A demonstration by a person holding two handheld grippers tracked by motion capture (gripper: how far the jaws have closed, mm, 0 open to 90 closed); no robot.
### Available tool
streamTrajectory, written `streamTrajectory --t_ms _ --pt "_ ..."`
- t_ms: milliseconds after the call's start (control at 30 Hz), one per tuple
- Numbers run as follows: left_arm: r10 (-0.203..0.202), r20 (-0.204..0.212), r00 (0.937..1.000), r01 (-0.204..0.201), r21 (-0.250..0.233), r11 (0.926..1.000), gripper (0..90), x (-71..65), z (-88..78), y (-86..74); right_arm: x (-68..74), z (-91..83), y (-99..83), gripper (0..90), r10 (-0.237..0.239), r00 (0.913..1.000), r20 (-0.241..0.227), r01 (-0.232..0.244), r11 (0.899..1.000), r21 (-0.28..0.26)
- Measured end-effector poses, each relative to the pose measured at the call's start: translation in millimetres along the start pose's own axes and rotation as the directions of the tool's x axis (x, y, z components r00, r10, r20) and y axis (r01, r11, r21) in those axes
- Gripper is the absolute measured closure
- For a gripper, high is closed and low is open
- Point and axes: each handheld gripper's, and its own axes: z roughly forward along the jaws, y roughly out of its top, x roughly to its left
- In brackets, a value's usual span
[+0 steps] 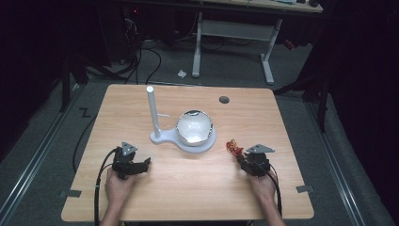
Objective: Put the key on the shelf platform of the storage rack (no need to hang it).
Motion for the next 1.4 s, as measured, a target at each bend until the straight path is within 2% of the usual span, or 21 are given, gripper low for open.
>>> streamTrajectory --t_ms 367,800,1400 --pt "0.000 0.000 1.0000 0.000 0.000 1.0000 20.1 0.0 0.0 0.0 -2.5 -7.6 0.8 68.6 0.003 1.0000 -0.002 -0.003 1.000 -0.021" --pt "0.000 0.000 1.0000 0.000 0.000 1.0000 20.1 0.0 0.0 0.0 -6.2 -36.4 12.4 68.7 -0.008 0.9995 -0.030 0.005 0.996 -0.087" --pt "0.001 -0.001 1.0000 -0.001 0.000 1.0000 20.1 0.0 0.0 0.0 -0.5 -63.6 20.6 68.6 -0.034 0.9973 -0.065 0.026 0.993 -0.115"
